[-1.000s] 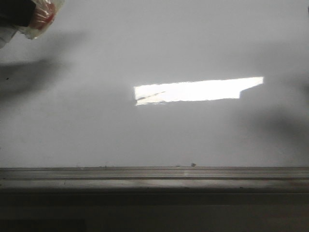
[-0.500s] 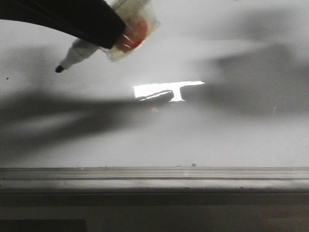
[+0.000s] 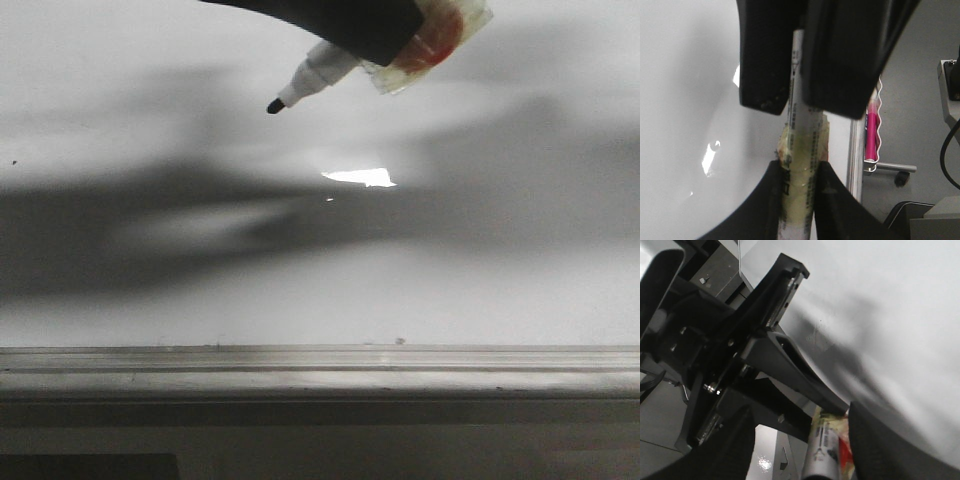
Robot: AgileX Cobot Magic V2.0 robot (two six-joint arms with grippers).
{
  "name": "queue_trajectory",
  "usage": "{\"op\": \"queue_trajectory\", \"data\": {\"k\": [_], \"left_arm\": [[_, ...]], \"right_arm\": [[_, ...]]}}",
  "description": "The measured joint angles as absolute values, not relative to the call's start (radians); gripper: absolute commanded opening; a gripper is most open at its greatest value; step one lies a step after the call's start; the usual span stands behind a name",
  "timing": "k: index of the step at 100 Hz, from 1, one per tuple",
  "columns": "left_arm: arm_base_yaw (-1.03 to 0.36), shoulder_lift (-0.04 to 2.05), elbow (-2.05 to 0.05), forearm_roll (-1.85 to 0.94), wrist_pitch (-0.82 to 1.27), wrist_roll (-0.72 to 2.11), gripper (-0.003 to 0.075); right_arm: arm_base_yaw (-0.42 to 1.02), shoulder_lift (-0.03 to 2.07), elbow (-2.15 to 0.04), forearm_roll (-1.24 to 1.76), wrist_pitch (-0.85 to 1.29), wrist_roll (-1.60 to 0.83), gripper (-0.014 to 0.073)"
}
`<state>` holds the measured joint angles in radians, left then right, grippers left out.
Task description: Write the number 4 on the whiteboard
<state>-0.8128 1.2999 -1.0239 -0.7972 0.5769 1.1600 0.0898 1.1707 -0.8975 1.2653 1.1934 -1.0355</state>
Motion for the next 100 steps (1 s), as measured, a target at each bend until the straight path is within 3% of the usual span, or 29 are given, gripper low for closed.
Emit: {"op": "queue_trajectory", "data": {"k": [27, 60, 68, 79, 94, 100], "left_arm": [[-0.815, 1.306, -1.071, -0.77, 0.586, 1.16, -0.002], [-0.815, 1.306, -1.075, -0.752, 0.606, 1.158, -0.002], [-0.815, 1.306, -1.075, -0.752, 0.604, 1.156, -0.0007], [-0.815, 1.306, -1.079, -0.748, 0.606, 1.154, 0.0112], [-0.815, 1.306, -1.093, -0.743, 0.606, 1.157, 0.0398], [-0.815, 1.294, -1.096, -0.747, 0.593, 1.158, 0.0447]], "right_arm": [[0.092, 1.171, -0.899, 1.251, 1.194, -1.036, 0.0339], [0.092, 1.171, -0.899, 1.221, 1.172, -1.04, -0.0036], [0.092, 1.171, -0.899, 1.218, 1.171, -1.041, -0.0071], [0.092, 1.171, -0.899, 1.218, 1.17, -1.042, -0.0071], [0.092, 1.171, -0.899, 1.218, 1.179, -1.042, -0.007], [0.092, 1.171, -0.899, 1.214, 1.187, -1.042, -0.0062]]}}
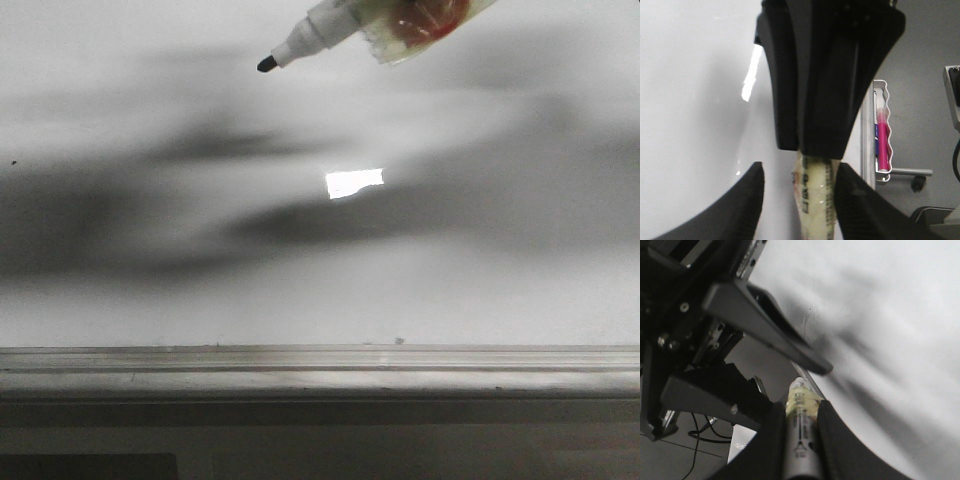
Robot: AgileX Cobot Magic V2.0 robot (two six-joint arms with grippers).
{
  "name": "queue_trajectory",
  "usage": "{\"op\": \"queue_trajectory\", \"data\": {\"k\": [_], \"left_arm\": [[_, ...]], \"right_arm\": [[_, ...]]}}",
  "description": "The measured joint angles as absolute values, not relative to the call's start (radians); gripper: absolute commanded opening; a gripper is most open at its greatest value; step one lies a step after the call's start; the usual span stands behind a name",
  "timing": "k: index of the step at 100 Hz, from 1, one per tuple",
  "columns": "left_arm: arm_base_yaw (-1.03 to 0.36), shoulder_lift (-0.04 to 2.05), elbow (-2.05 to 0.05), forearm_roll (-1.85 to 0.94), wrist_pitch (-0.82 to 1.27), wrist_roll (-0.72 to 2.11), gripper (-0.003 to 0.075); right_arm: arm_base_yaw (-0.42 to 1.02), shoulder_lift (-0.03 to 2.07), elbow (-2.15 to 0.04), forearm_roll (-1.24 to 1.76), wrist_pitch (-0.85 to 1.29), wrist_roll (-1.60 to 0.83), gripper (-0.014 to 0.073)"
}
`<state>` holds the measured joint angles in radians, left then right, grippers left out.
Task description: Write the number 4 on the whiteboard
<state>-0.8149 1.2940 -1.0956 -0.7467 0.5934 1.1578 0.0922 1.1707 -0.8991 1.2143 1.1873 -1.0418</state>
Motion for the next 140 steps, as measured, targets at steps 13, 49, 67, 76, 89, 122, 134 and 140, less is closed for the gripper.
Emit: {"op": "queue_trajectory", "data": {"k": [13, 49, 67, 76, 89, 122, 134, 140], "left_arm": [[-0.763, 1.253, -1.097, -0.745, 0.591, 1.11, 0.0424], [-0.287, 0.974, -0.886, -0.935, 0.662, 1.059, 0.0365], [-0.128, 0.757, -0.708, -1.054, 0.618, 1.101, 0.0365], [-0.087, 0.677, -0.663, -1.074, 0.598, 1.107, 0.0365], [-0.067, 0.619, -0.647, -1.083, 0.582, 1.107, 0.0365], [-0.067, 0.61, -0.644, -1.091, 0.579, 1.107, 0.0365], [-0.067, 0.61, -0.642, -1.091, 0.58, 1.107, 0.0365], [-0.067, 0.61, -0.64, -1.091, 0.58, 1.107, 0.0365]], "right_arm": [[0.092, 1.171, -0.899, 1.197, 1.194, -1.042, -0.0062], [0.092, 0.977, -0.821, 1.239, 0.994, -1.079, -0.0062], [0.149, 0.97, -0.809, 1.319, 0.898, -1.16, -0.0062], [0.211, 0.992, -0.809, 1.344, 0.811, -1.188, -0.0062], [0.309, 1.037, -0.809, 1.358, 0.674, -1.221, -0.0062], [0.457, 1.089, -0.809, 1.381, 0.412, -1.255, -0.0062], [0.458, 1.105, -0.809, 1.385, 0.373, -1.255, -0.0062], [0.458, 1.119, -0.809, 1.386, 0.369, -1.255, -0.0062]]}}
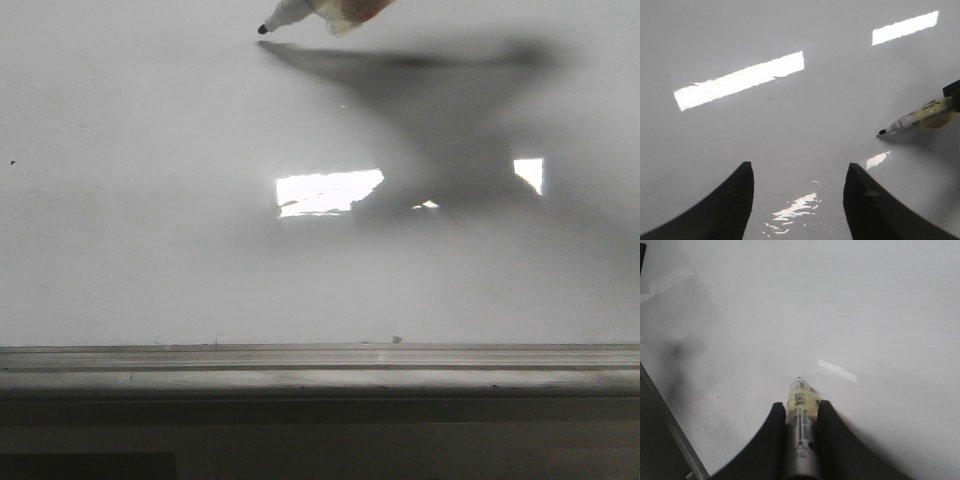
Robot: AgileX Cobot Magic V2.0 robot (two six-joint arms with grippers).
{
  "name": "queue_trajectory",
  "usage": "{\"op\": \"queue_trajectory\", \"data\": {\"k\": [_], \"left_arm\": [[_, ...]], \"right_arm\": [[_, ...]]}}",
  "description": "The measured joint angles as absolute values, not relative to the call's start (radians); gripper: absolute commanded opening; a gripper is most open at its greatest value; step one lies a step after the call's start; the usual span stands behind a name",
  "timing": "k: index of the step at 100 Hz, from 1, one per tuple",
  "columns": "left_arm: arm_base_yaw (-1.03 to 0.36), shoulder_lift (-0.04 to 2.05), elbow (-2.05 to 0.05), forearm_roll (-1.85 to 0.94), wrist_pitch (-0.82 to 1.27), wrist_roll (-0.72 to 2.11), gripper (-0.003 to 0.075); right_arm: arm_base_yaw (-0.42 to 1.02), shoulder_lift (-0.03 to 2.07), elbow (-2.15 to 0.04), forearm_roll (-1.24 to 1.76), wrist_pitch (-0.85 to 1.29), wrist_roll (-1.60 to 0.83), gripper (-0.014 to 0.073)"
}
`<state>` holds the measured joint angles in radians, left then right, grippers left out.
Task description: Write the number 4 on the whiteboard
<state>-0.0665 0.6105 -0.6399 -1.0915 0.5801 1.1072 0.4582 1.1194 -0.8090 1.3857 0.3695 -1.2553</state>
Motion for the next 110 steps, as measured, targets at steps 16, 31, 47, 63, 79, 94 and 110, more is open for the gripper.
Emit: {"op": "queue_trajectory", "data": {"k": [16, 31, 47, 63, 79, 94, 110], "left_arm": [[-0.067, 0.61, -0.64, -1.091, 0.579, 1.107, 0.0365], [-0.067, 0.61, -0.64, -1.092, 0.579, 1.107, 0.0365], [-0.067, 0.61, -0.64, -1.093, 0.579, 1.107, 0.0365], [-0.067, 0.61, -0.64, -1.098, 0.579, 1.107, 0.0365], [-0.067, 0.61, -0.64, -1.1, 0.579, 1.107, 0.0365], [-0.067, 0.61, -0.64, -1.1, 0.579, 1.107, 0.0365], [-0.067, 0.61, -0.64, -1.1, 0.579, 1.107, 0.0365]], "right_arm": [[0.458, 1.15, -0.809, 1.394, 0.395, -1.255, -0.0062], [0.459, 1.179, -0.809, 1.396, 0.451, -1.255, -0.0061], [0.459, 1.184, -0.809, 1.387, 0.466, -1.253, -0.006], [0.461, 1.184, -0.809, 1.325, 0.465, -1.174, -0.006], [0.465, 1.173, -0.809, 1.271, 0.456, -1.114, -0.006], [0.463, 1.135, -0.809, 1.215, 0.422, -1.073, -0.006], [0.436, 1.096, -0.809, 1.082, 0.421, -0.932, -0.006]]}}
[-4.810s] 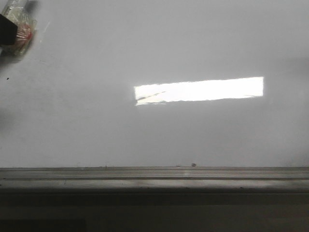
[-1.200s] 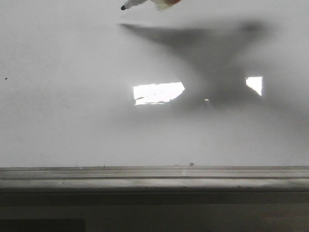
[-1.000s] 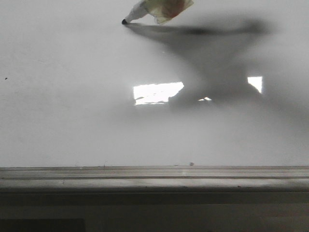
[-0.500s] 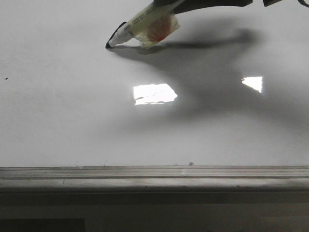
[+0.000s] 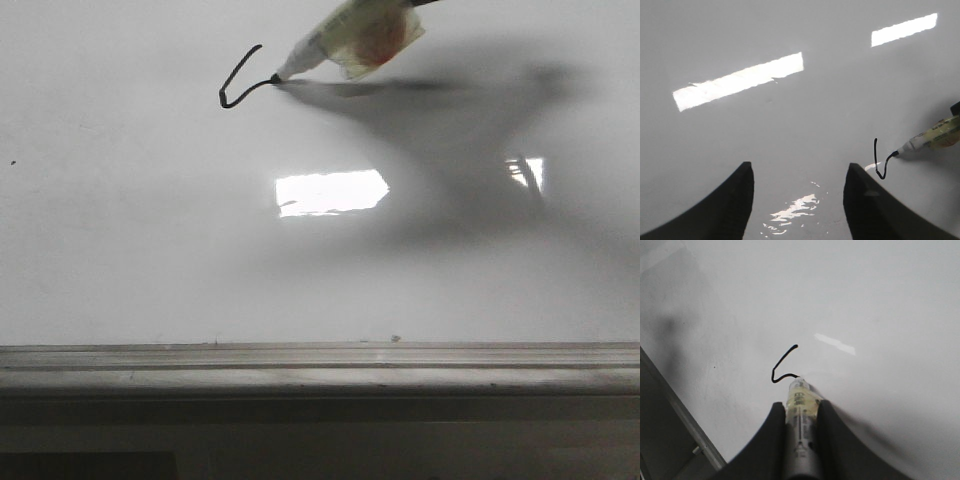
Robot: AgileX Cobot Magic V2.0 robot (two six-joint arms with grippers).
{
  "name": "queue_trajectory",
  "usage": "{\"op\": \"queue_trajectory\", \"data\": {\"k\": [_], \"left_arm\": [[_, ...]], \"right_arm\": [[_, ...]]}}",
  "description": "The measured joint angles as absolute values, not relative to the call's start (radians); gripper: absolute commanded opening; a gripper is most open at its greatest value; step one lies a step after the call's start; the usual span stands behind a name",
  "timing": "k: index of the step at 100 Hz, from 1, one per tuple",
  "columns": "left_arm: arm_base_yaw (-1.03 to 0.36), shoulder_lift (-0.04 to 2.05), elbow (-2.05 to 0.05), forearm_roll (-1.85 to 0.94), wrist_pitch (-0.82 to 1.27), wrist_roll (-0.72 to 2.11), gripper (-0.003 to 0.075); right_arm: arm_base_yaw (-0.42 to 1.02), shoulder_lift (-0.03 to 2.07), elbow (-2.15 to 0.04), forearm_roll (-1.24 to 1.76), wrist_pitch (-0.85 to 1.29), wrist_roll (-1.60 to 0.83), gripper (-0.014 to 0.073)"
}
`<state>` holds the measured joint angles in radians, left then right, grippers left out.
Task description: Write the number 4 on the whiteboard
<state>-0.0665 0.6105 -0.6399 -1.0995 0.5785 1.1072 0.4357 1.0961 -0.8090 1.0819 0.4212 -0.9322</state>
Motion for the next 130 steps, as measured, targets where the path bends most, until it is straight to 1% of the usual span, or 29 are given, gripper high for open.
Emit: {"op": "queue_trajectory", "data": {"k": [16, 38, 63, 94, 130], "left_arm": [[-0.067, 0.61, -0.64, -1.1, 0.579, 1.107, 0.0365], [-0.067, 0.61, -0.64, -1.102, 0.579, 1.107, 0.0365], [-0.067, 0.61, -0.64, -1.106, 0.579, 1.107, 0.0365], [-0.067, 0.61, -0.64, -1.106, 0.579, 1.107, 0.0365], [-0.067, 0.61, -0.64, -1.106, 0.579, 1.107, 0.0365]], "right_arm": [[0.411, 1.06, -0.809, 0.998, 0.45, -0.847, -0.006], [0.423, 1.042, -0.809, 0.968, 0.451, -0.846, -0.006], [0.46, 1.042, -0.827, 0.968, 0.392, -0.852, -0.006], [0.469, 1.111, -0.864, 0.975, 0.373, -0.854, -0.006], [0.469, 1.132, -0.864, 0.939, 0.5, -0.827, -0.006]]}}
